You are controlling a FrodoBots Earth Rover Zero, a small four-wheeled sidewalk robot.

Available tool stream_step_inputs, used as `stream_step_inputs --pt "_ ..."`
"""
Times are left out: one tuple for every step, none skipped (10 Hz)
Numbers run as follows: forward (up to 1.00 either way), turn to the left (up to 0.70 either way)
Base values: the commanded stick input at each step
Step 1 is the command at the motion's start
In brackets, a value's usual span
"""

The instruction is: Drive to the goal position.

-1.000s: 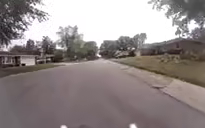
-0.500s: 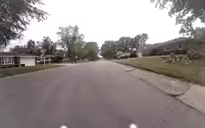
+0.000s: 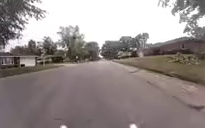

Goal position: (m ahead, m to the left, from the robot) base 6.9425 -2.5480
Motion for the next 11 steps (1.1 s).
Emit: stream_step_inputs --pt "1.00 0.00" --pt "1.00 0.00" --pt "1.00 0.00" --pt "1.00 0.00" --pt "1.00 -0.02" --pt "1.00 -0.12" --pt "1.00 -0.40" --pt "1.00 -0.40" --pt "1.00 -0.40" --pt "1.00 -0.23" --pt "1.00 -0.07"
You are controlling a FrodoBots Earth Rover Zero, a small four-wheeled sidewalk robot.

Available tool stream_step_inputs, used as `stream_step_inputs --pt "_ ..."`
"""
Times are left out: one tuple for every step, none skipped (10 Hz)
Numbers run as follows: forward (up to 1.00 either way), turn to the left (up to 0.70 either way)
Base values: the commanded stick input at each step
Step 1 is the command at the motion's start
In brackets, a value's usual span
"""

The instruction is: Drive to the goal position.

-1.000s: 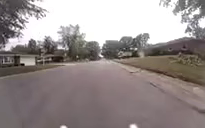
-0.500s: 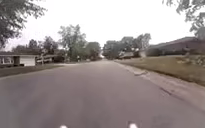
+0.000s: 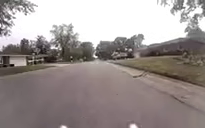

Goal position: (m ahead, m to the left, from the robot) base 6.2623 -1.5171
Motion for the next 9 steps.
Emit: stream_step_inputs --pt "1.00 0.00" --pt "1.00 0.00" --pt "1.00 0.00" --pt "1.00 0.00" --pt "1.00 0.00" --pt "1.00 0.00" --pt "1.00 0.00" --pt "1.00 0.00" --pt "1.00 0.00"
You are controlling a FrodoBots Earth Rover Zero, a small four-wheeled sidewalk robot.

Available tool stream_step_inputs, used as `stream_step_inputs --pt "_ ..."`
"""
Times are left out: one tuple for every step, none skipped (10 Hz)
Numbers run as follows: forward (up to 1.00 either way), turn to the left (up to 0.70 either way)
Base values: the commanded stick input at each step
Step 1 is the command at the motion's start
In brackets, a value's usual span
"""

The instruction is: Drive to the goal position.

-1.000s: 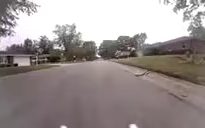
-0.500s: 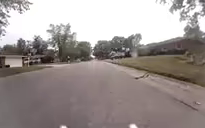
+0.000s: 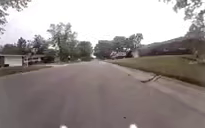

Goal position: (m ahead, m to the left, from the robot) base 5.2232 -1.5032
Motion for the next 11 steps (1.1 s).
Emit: stream_step_inputs --pt "1.00 0.00" --pt "1.00 0.00" --pt "1.00 0.00" --pt "1.00 0.00" --pt "1.00 -0.14" --pt "1.00 -0.40" --pt "1.00 -0.40" --pt "1.00 -0.40" --pt "1.00 -0.40" --pt "1.00 -0.40" --pt "1.00 -0.40"
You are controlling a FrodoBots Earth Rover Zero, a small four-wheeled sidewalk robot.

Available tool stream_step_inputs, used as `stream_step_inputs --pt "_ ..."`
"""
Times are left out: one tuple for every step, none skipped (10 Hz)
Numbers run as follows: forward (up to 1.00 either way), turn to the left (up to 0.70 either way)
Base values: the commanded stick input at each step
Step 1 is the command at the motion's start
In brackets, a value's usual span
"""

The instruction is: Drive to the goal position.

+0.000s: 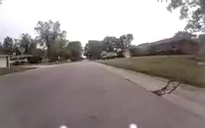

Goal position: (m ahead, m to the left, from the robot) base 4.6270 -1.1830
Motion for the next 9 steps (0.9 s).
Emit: stream_step_inputs --pt "1.00 -0.25" --pt "1.00 -0.13" --pt "1.00 -0.07" --pt "1.00 0.00" --pt "1.00 0.00" --pt "1.00 0.00" --pt "1.00 0.00" --pt "1.00 0.00" --pt "1.00 0.00"
